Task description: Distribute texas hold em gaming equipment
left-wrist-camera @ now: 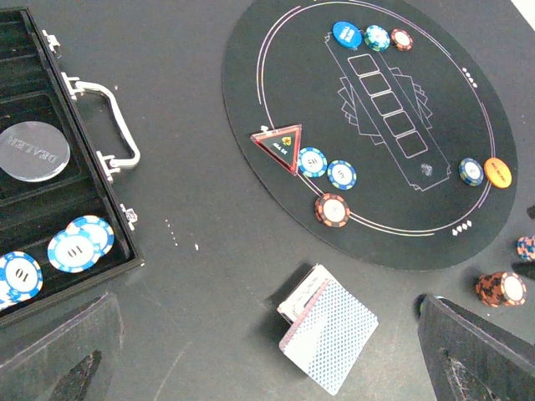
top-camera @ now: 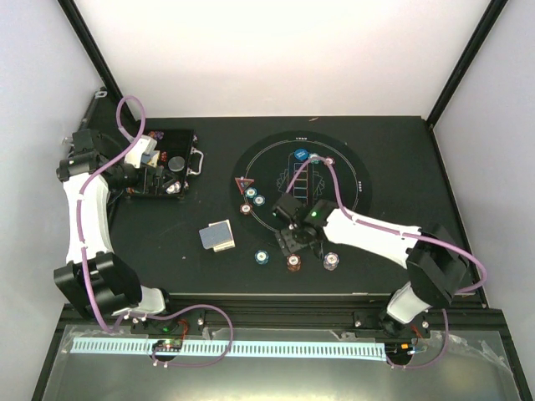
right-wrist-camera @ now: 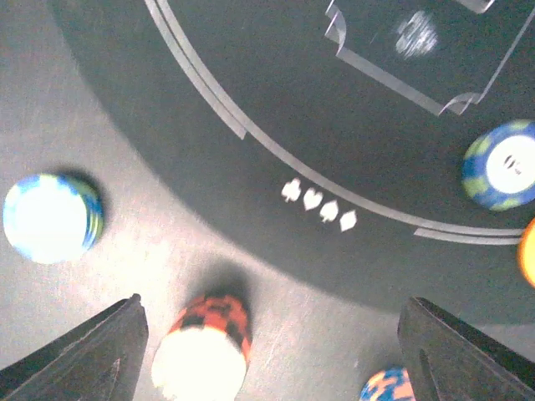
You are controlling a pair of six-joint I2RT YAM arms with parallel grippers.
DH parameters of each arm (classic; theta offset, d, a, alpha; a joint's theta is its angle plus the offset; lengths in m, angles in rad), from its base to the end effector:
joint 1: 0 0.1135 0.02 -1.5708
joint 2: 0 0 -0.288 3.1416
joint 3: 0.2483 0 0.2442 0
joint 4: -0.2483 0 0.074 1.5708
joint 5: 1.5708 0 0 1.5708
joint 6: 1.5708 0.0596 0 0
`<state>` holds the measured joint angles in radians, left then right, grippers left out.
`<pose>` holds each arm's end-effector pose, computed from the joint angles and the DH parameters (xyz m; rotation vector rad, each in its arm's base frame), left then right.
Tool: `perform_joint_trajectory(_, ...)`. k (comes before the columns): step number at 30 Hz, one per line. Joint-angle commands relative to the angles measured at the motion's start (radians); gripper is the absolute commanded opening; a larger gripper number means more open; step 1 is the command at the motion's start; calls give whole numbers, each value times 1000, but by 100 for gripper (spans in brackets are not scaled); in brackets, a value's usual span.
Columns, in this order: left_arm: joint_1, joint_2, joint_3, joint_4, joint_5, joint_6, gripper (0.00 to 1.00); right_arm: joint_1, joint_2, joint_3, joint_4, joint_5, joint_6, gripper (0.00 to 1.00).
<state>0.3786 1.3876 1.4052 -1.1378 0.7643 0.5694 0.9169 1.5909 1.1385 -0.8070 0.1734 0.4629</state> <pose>0.2514 0.0556 0.3555 0.4379 2.3111 -0.5926 0.1940 0.2363 0.2256 -0.5910 2.7278 0.0917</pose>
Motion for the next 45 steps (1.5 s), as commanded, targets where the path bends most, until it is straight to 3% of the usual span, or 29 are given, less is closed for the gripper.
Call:
perform_joint_trajectory(1, 6, -21, 19, -22, 37, 18, 99, 69, -48, -74, 14, -50, 73, 85)
perform_joint_trajectory(11, 6, -26, 31, -27, 32, 15, 99, 131, -20, -144, 62, -155, 47, 84)
perform_joint_trajectory(23, 6, -24, 41, -30, 31, 13, 99, 130, 42, -156, 71, -107, 41, 73)
perform_joint_trajectory(41, 6, -22, 52, -34, 20, 17, 99, 130, 34, -131, 40, -44, 41, 27)
perform_joint_trajectory(45, 6, -21, 55, -34, 22, 15, 99, 114, 3, -101, 1, -10, 32, 24)
